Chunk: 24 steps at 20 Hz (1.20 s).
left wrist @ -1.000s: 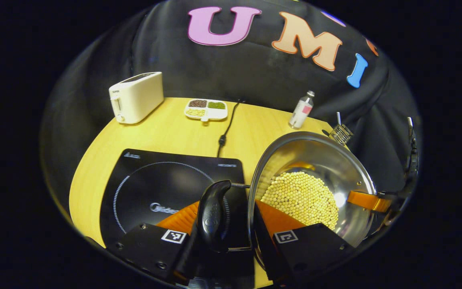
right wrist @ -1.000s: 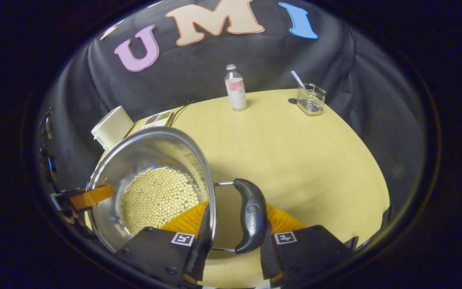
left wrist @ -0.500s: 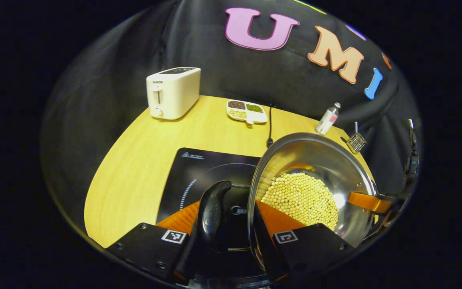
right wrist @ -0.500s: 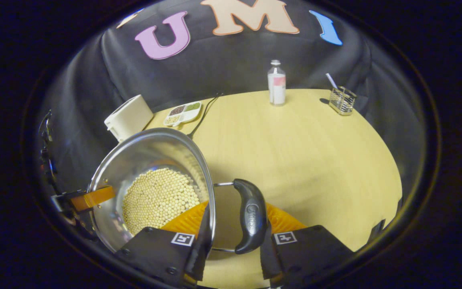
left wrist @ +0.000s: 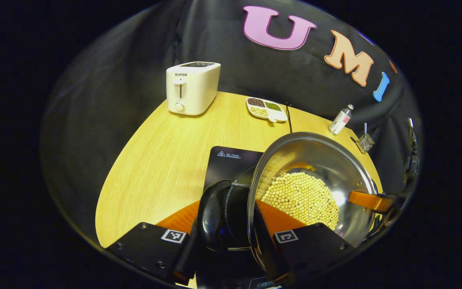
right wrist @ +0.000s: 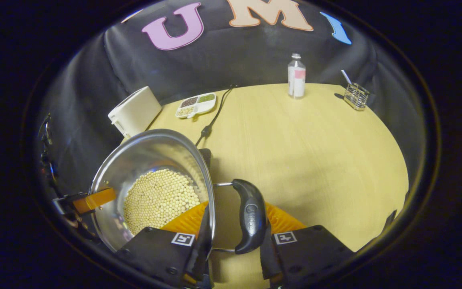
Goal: First push the handle of the pot to place it horizontally, then grasp the pot with both hands and set it on the induction cooktop.
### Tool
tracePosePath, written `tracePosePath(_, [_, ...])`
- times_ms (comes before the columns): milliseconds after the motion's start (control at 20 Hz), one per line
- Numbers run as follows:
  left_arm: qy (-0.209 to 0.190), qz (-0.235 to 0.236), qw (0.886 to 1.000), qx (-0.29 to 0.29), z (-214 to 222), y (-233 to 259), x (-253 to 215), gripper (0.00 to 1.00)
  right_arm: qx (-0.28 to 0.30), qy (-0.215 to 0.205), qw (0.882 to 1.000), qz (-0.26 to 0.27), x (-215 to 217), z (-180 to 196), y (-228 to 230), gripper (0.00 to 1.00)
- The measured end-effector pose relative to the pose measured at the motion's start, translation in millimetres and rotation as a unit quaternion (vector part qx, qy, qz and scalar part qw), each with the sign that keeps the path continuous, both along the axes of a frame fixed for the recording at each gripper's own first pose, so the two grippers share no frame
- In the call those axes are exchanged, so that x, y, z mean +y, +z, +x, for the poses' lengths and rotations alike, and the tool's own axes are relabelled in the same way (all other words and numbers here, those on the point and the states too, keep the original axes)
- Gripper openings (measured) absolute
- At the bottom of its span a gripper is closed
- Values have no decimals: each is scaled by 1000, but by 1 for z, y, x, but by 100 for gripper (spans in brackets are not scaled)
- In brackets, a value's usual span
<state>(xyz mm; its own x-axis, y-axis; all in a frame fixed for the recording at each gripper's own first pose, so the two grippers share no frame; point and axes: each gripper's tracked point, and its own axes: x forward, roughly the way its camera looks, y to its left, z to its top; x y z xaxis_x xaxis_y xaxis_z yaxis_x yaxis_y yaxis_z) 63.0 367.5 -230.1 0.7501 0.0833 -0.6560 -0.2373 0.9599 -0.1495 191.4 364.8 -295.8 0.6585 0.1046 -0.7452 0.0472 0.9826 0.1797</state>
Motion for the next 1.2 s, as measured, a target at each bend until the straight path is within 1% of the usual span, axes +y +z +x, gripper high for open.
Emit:
tracePosePath(50, [-1,3,1000,0,2,0,3,65,0,-1,1000,2,3,2,0,57])
tracePosePath(100, [-2,5,1000,0,1,0,7,65,2,-3,1000,3,6,1,-1,51])
tracePosePath(150, [-3,7,1000,-2,2,1,10,65,2,-4,1000,5,10,1,-1,57])
tracePosePath(200, [-3,8,1000,0,2,0,11,67,3,-4,1000,6,13,2,-1,57])
tracePosePath(250, [-4,7,1000,-1,3,1,14,65,1,-5,1000,7,14,4,0,57])
tracePosePath(400, [-2,10,1000,-3,1,0,18,65,1,-5,1000,12,18,7,-2,57])
tracePosePath(450, [-2,12,1000,-3,2,0,21,65,1,-6,1000,15,18,7,-1,51])
tracePosePath(500, [-2,13,1000,-6,3,0,22,65,1,-6,1000,17,20,8,-1,51])
tracePosePath(550, [-3,13,1000,-7,4,0,23,65,1,-5,1000,17,21,9,-1,57])
tracePosePath(650, [-4,10,1000,-7,2,0,23,65,1,-4,1000,18,22,8,0,56])
tracePosePath(700, [-5,11,1000,-7,3,-1,23,66,1,-3,1000,17,22,8,0,51])
tracePosePath(750, [-6,11,1000,-6,2,-1,23,65,0,-3,1000,17,23,9,0,51])
tracePosePath(800, [-6,12,1000,-8,3,-1,23,66,1,-3,1000,17,22,9,1,56])
tracePosePath(850, [-5,11,1000,-8,3,-1,23,66,1,-2,1000,17,22,8,1,51])
tracePosePath(950, [-6,12,1000,-7,2,-2,23,69,1,0,1000,16,22,8,1,51])
tracePosePath(1000, [-7,13,1000,-8,1,-1,23,67,1,1,1000,16,22,8,0,51])
tracePosePath(1100, [-10,16,1000,-9,1,-1,23,69,1,3,1000,15,22,8,0,53])
tracePosePath(1150, [-10,16,1000,-10,1,-1,22,68,2,4,1000,14,22,6,-1,53])
tracePosePath(1200, [-9,16,1000,-15,2,0,23,70,1,4,1000,12,22,7,0,55])
